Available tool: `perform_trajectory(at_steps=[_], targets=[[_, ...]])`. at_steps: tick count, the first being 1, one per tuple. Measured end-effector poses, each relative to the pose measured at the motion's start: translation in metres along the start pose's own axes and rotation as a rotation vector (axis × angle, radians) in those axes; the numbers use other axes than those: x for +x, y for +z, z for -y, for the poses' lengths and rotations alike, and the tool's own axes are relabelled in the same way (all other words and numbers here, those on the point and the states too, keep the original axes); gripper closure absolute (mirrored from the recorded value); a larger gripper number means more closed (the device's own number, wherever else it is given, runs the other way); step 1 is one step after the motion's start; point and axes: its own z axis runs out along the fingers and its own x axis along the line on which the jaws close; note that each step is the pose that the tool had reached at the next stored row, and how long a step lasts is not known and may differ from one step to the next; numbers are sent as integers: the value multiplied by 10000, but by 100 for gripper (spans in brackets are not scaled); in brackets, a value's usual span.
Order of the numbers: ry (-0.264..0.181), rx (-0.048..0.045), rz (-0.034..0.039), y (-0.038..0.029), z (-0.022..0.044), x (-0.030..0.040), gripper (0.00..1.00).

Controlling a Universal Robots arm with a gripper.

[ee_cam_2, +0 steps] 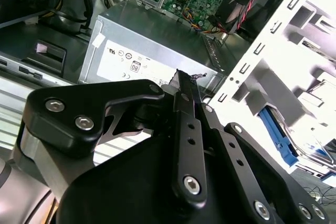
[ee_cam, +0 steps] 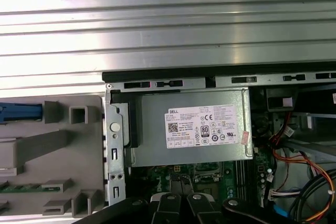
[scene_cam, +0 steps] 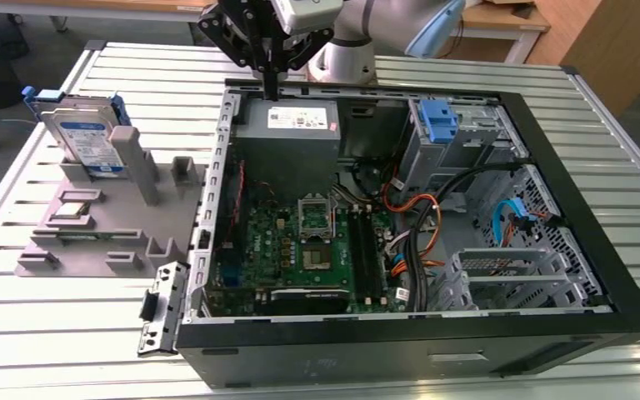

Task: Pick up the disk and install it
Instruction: 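Reach for the disk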

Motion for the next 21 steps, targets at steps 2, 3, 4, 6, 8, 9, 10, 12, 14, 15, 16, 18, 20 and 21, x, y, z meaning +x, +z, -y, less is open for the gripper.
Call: perform_trajectory(at_steps=[2,3,4,6,8,9,10,12,14,15,16,18,20,21], targets=[[0,0,0,0,0,1,90],[0,0,0,0,0,1,90],[2,0,0,0,0,4,90],[1,-1,1,0,1,12,90],[0,-1,1,0,1,20,90],[0,-1,1,0,2,24,90],[1,0,1,0,2,28,90],[0,-1,1,0,3,37,90],[-1,0,0,0,3,39,90],[0,0,0,0,3,41,90],[2,-1,1,0,4,47,90],[1,0,1,0,4,48,90],[0,0,0,0,4,48,90],[0,0,1,0,4,48,90]])
